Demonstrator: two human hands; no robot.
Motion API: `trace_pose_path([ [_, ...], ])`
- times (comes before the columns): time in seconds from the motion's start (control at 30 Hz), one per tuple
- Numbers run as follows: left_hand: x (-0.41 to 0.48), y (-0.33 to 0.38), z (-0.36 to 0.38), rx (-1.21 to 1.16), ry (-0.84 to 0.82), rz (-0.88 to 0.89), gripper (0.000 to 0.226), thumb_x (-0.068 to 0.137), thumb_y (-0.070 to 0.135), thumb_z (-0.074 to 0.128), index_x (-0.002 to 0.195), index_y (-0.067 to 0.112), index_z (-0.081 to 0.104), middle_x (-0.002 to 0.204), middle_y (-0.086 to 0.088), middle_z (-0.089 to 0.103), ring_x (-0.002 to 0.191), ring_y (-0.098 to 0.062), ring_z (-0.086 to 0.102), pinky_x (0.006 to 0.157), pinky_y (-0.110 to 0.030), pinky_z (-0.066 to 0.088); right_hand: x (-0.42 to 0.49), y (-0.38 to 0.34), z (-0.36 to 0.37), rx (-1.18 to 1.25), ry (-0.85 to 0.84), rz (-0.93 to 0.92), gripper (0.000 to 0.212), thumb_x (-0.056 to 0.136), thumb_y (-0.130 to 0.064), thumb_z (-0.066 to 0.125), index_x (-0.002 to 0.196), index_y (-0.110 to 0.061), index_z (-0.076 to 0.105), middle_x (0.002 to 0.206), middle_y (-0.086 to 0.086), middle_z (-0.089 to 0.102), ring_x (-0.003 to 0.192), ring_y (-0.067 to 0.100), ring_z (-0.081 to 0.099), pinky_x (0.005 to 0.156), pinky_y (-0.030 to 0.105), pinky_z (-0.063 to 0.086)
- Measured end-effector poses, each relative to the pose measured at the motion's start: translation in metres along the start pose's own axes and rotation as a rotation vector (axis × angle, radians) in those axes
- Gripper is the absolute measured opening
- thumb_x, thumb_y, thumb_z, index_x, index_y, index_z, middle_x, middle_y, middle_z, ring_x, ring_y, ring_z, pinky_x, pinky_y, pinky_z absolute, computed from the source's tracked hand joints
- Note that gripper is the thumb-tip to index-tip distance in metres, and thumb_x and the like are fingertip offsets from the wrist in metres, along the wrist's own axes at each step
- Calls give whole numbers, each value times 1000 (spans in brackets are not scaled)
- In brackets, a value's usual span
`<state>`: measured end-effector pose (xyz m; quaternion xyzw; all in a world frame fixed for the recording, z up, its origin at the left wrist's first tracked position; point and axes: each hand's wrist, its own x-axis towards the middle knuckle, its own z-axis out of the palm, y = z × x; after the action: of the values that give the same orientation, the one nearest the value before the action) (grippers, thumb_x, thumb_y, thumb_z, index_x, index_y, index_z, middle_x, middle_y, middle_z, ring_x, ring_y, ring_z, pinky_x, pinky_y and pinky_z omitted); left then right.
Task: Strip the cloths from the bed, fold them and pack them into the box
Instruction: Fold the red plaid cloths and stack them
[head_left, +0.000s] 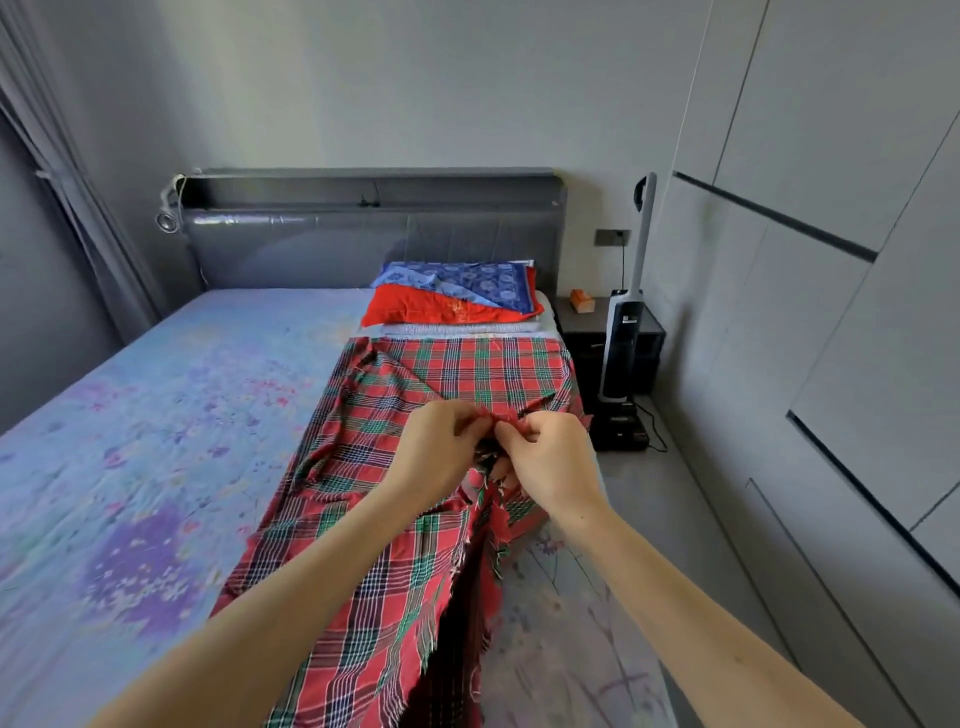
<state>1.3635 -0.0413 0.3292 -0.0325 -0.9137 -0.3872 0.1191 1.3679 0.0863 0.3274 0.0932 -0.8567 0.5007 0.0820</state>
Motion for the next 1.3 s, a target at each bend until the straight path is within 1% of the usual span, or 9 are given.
trace_pose_path([
  [0.13, -7, 11, 0, 94, -22, 73, 23, 96, 10, 49, 86, 6, 70, 72, -3, 65, 63, -14, 58, 54, -17, 43, -2, -6, -5, -5, -50, 1, 39, 97, -17, 51, 73, 11, 65, 65, 21, 68, 59, 32, 64, 57, 37, 52],
  [0.37, -18, 17, 6, 22, -104, 148, 14, 79, 15, 65, 90, 7, 66, 81, -1, 70, 75, -16, 65, 70, -34, 55, 11, -3, -12, 114, -2, 180, 52, 88, -5, 57, 40, -8, 38, 36, 2, 35, 43, 20, 33, 55, 33, 37],
  [0.57, -15, 20, 22, 83, 83, 64, 27, 81, 4, 61, 62, 17, 48, 56, 11, 48, 52, -9, 43, 49, -14, 36, 13, -9, -12, 77, -46, 223, 51, 87, -6, 56, 36, -6, 51, 33, 1, 45, 48, 18, 48, 74, 35, 52],
  [0.67, -9, 16, 22, 66, 76, 53, 21, 79, 0, 60, 63, 14, 58, 56, 9, 52, 53, -8, 45, 47, -14, 33, 15, -11, -22, 43, -143, 228, 35, 90, -12, 57, 63, 9, 66, 58, 20, 61, 49, 15, 45, 54, 21, 47],
  [0.73, -4, 14, 16, 59, 59, 72, 6, 81, 7, 66, 78, 10, 70, 67, 5, 63, 60, -8, 53, 53, -12, 38, 19, -5, -36, -15, -207, 141, 13, 84, -8, 64, 90, 2, 71, 85, 20, 69, 63, 15, 55, 62, 20, 50],
  [0.87, 5, 22, 0, 91, -80, 198, 16, 82, 12, 69, 98, 10, 72, 92, -2, 72, 84, -17, 65, 78, -31, 53, 29, 4, -47, -156, -474, -148, 74, 73, 5, 71, 134, -28, 46, 126, -13, 49, 113, 7, 50, 94, 33, 48],
  [1.03, 18, 46, -41, 67, -74, 316, 19, 79, 7, 73, 89, 15, 59, 83, -3, 73, 73, -14, 66, 68, -28, 53, 54, -19, -50, -190, -518, -296, 14, 79, -12, 74, 93, -14, 72, 85, 1, 71, 80, 12, 65, 83, 36, 52],
  [1.17, 31, 68, -85, -1, 76, 359, 25, 74, 9, 77, 83, 18, 55, 73, 6, 68, 67, -8, 63, 64, -20, 49, 72, -60, -58, -155, -338, -453, 12, 78, -12, 75, 81, -1, 71, 74, 14, 67, 66, 18, 58, 70, 38, 47],
  [1.3, 23, 72, -113, -134, 284, 317, 32, 71, 10, 79, 89, 21, 55, 85, 13, 63, 81, -10, 64, 73, -22, 51, 91, -107, -67, 44, -185, -473, 28, 78, -15, 76, 59, -5, 57, 59, 4, 45, 58, 9, 40, 59, 25, 35],
])
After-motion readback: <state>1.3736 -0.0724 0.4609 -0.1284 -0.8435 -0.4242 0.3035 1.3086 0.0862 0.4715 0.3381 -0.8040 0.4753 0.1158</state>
